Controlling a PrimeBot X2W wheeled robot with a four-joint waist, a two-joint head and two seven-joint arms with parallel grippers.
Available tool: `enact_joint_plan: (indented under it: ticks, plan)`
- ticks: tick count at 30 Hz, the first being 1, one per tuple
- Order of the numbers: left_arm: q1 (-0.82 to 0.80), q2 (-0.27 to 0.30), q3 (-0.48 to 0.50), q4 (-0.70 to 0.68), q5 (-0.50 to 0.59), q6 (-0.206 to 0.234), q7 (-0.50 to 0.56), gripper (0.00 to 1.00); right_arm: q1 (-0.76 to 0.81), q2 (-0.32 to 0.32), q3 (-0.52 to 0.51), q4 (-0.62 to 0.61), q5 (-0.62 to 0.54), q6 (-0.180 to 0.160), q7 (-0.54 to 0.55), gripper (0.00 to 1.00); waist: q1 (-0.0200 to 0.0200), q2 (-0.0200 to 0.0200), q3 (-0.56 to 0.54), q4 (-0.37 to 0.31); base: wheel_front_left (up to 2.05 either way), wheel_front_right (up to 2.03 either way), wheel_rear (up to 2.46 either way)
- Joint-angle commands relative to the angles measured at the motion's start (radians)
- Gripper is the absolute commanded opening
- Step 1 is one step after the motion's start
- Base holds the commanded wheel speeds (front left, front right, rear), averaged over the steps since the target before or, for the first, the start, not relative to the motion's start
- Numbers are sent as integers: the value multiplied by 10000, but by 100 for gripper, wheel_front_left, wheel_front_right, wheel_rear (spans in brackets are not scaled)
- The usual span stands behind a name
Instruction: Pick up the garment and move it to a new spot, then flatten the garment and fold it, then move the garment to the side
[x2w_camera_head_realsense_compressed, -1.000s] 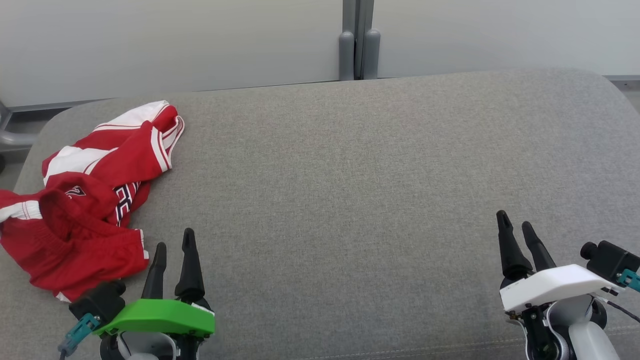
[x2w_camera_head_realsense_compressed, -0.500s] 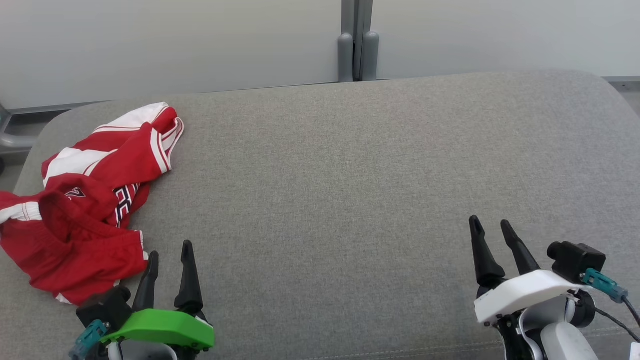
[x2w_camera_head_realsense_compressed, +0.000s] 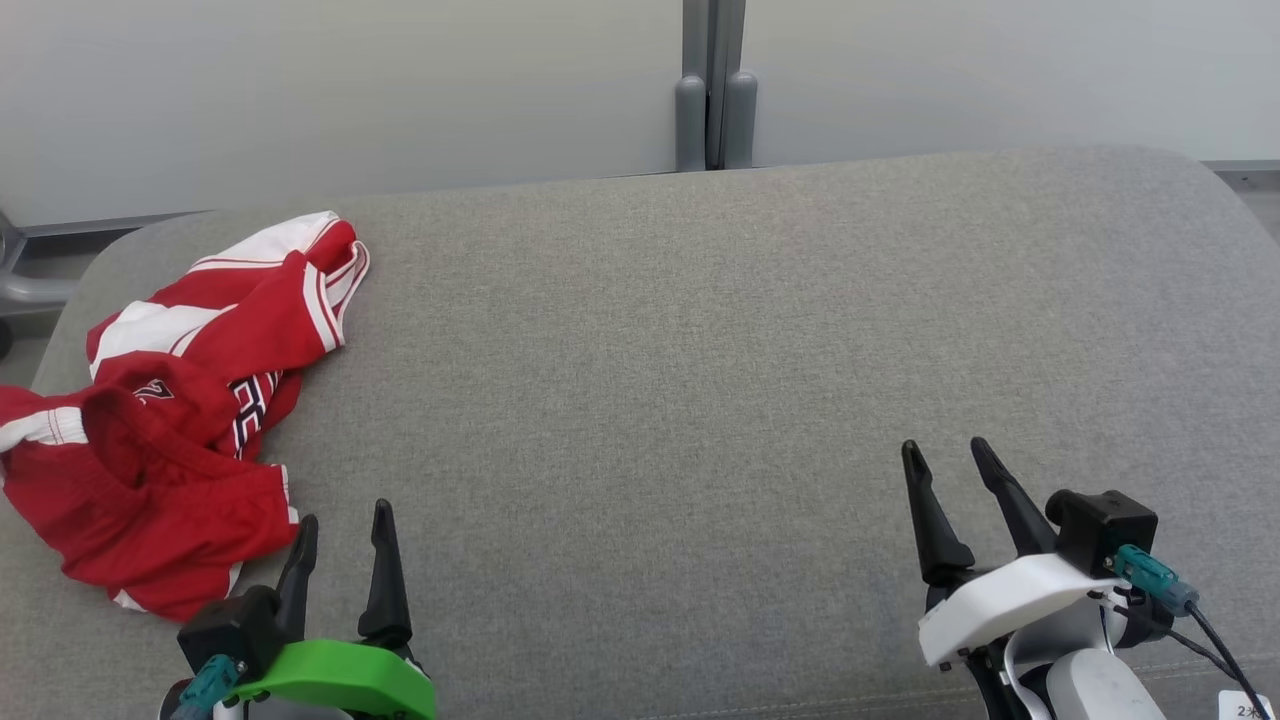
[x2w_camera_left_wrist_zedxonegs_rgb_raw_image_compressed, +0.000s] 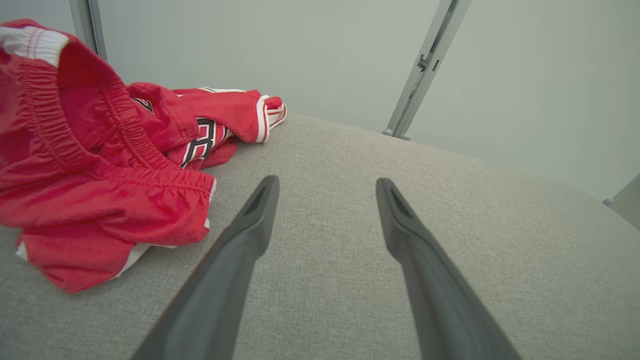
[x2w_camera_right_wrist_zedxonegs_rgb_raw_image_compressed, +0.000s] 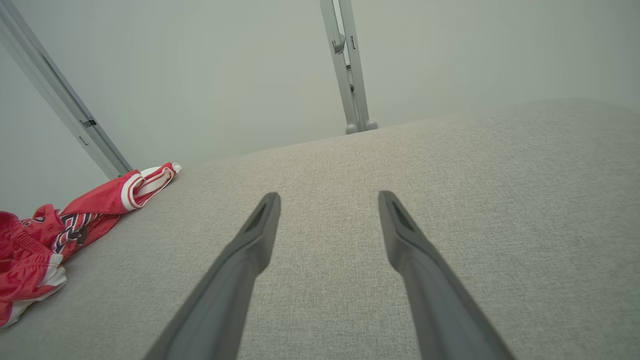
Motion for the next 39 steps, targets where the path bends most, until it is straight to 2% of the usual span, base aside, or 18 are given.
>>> enact_joint_plan:
  ticks: [1,39]
  plan:
    - [88,78,1,-23,256,-28,-65,100,7,-55,53,-67,-230,4,-116,100,0,0,-8,-3,0,0,0]
    - [528,-51,99,157,2680,-174,-493,100,393,-95,250,108,-2948,6,-1205,100,0,0,-114,-19,0,0,0]
